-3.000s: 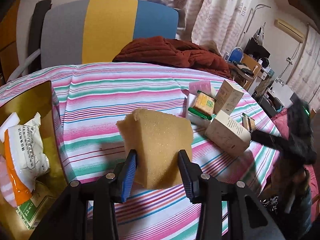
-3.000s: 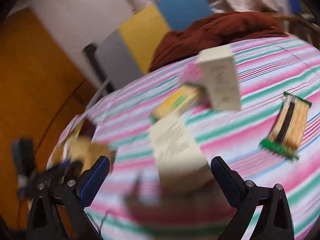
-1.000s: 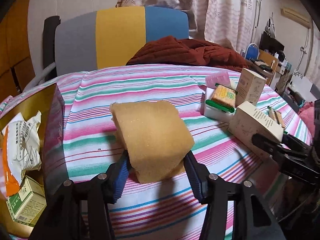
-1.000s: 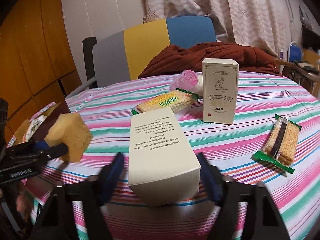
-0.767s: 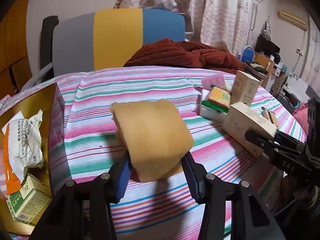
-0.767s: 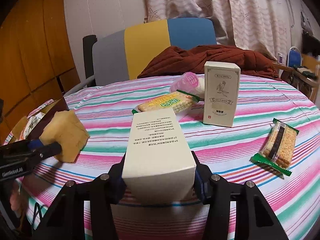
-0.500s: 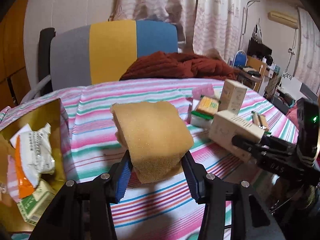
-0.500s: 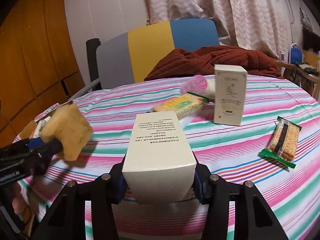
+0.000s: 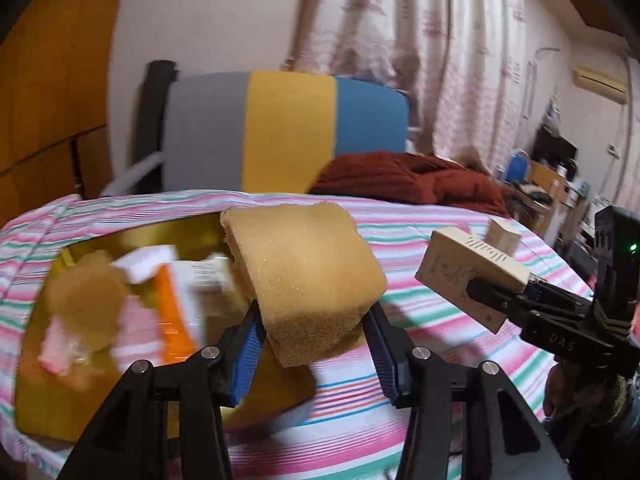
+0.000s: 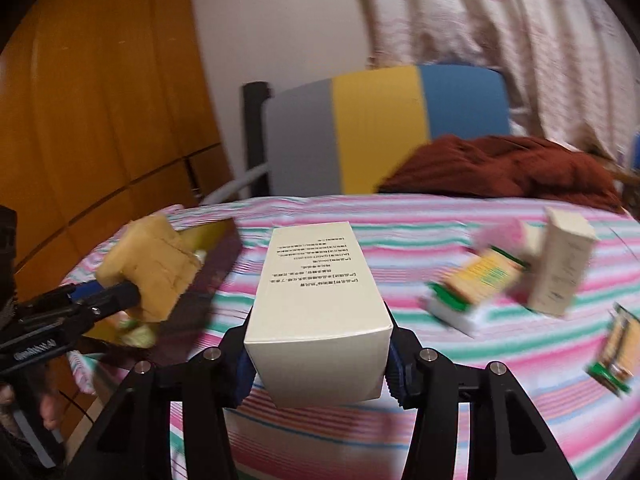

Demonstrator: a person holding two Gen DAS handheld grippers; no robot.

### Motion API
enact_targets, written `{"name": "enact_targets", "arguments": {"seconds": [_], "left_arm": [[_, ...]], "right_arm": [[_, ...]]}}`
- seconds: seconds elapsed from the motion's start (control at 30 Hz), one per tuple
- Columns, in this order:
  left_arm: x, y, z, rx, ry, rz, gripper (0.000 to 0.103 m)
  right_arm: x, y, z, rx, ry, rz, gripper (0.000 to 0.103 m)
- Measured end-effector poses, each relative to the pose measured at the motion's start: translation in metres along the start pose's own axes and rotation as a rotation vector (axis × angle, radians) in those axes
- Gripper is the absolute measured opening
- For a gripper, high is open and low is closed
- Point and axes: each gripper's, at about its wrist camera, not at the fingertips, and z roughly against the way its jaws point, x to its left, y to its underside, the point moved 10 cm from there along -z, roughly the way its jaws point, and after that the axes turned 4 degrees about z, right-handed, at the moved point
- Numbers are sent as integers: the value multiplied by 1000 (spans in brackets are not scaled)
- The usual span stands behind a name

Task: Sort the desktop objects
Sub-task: 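Carry the sponge and cream box over the gold tray and open both grippers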

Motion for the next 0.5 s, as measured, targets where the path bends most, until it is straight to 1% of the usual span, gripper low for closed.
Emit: {"name": "enact_targets", "arguments": {"seconds": [0.1,0.17,0.37,0.4,0.5], "left_arm": [[33,-6,13,-25,-53,49,50],[55,-8,21,-42,-92,77,50],[111,-6,31,-49,-201,133,51],[118,-4,31,-44,-211,144,52],[136,3,28,-28,-236,172,52]], "right_arm": [[35,-20,-15,-10,-88,20,53],[57,-32,-28,-8,-131,37,53],[117,-59,-84,47,-230,56,53],[125,-62,-95,59,-236,57,53],[141,-66,-126,105,-221,65,53]]}}
